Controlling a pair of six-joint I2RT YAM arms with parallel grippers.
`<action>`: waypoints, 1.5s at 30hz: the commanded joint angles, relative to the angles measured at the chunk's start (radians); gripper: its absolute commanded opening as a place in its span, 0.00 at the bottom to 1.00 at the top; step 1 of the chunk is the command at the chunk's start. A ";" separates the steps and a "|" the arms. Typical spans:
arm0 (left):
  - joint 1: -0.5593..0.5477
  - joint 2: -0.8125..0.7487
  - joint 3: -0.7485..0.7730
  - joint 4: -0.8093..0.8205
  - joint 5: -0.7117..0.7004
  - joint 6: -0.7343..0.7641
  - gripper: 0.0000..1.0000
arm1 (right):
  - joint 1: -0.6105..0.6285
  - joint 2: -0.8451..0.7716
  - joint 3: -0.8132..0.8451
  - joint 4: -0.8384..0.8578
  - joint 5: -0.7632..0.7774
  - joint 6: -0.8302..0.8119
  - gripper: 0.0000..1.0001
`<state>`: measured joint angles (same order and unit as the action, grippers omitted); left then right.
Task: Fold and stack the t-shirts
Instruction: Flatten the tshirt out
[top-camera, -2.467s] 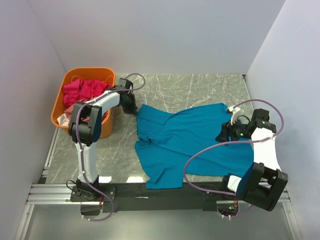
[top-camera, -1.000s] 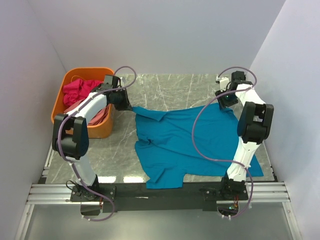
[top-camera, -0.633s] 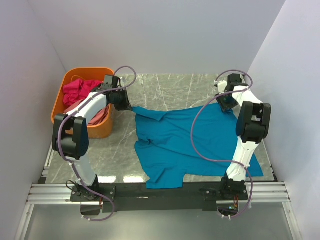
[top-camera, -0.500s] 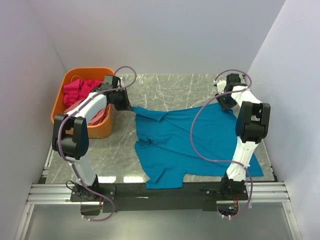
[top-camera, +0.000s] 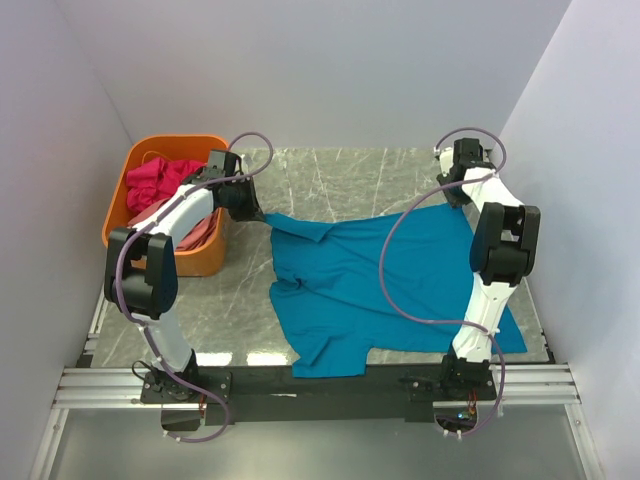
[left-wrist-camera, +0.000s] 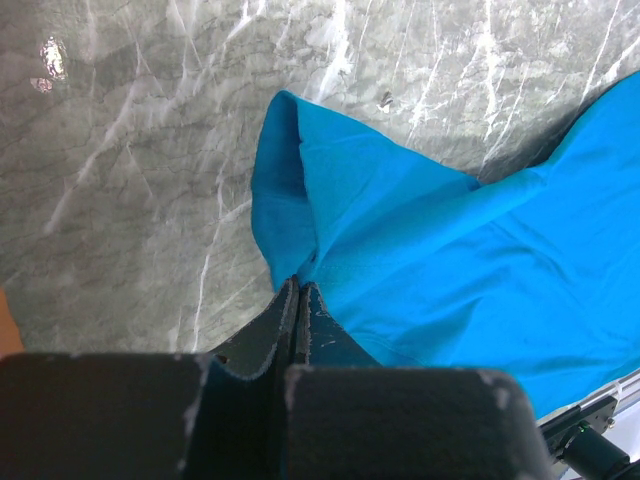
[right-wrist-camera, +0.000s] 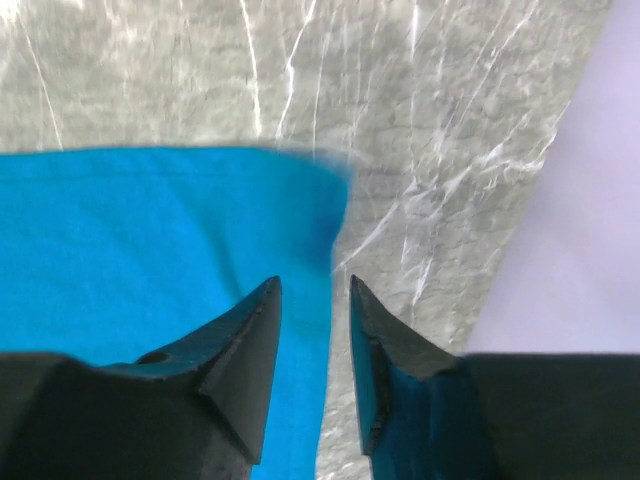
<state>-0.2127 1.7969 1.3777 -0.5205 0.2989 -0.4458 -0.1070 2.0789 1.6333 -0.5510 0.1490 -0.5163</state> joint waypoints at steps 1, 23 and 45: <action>0.006 -0.027 -0.006 0.017 0.008 0.024 0.00 | 0.001 0.003 0.045 0.016 -0.017 0.012 0.44; 0.009 -0.021 -0.005 0.016 0.008 0.025 0.00 | -0.082 0.297 0.444 -0.208 -0.218 0.006 0.54; 0.010 -0.021 -0.006 0.017 0.006 0.028 0.00 | -0.126 0.399 0.589 -0.337 -0.333 0.007 0.37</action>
<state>-0.2081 1.7969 1.3777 -0.5205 0.2989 -0.4381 -0.2234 2.4603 2.1769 -0.8623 -0.1654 -0.5140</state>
